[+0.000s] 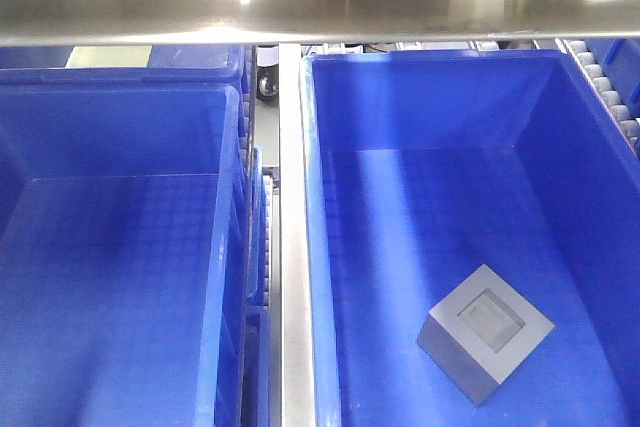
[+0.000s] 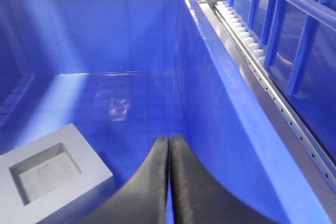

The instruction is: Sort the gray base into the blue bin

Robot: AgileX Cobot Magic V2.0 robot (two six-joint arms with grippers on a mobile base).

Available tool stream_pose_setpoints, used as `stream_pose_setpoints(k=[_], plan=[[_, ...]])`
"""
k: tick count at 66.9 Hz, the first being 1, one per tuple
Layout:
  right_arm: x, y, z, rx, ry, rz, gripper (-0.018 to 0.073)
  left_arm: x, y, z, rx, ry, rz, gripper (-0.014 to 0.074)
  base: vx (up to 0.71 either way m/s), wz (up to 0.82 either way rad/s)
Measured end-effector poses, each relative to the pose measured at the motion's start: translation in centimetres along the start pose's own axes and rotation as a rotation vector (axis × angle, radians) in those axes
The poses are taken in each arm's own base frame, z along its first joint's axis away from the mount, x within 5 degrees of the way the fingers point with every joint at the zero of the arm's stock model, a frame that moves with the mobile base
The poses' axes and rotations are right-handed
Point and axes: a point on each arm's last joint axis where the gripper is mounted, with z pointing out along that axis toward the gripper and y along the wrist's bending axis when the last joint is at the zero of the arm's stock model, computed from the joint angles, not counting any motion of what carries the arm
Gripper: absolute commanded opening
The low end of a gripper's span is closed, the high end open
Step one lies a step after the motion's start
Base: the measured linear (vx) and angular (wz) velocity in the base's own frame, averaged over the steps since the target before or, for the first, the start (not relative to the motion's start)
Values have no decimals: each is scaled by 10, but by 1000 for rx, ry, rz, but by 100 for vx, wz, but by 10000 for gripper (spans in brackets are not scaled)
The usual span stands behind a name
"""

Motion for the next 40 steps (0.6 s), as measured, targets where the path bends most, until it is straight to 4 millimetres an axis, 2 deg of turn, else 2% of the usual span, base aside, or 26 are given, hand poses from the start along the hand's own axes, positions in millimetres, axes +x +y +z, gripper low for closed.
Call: stream_pose_setpoints(k=[15, 29, 40], plan=[[0, 0, 0, 0, 1, 0, -5, 37, 11, 8, -235, 85, 53, -7, 0, 0], [0, 0, 0, 0, 1, 0, -5, 73, 15, 16, -287, 95, 57, -7, 0, 0], [0, 0, 0, 0, 1, 0, -5, 78, 15, 17, -287, 89, 59, -7, 0, 0]])
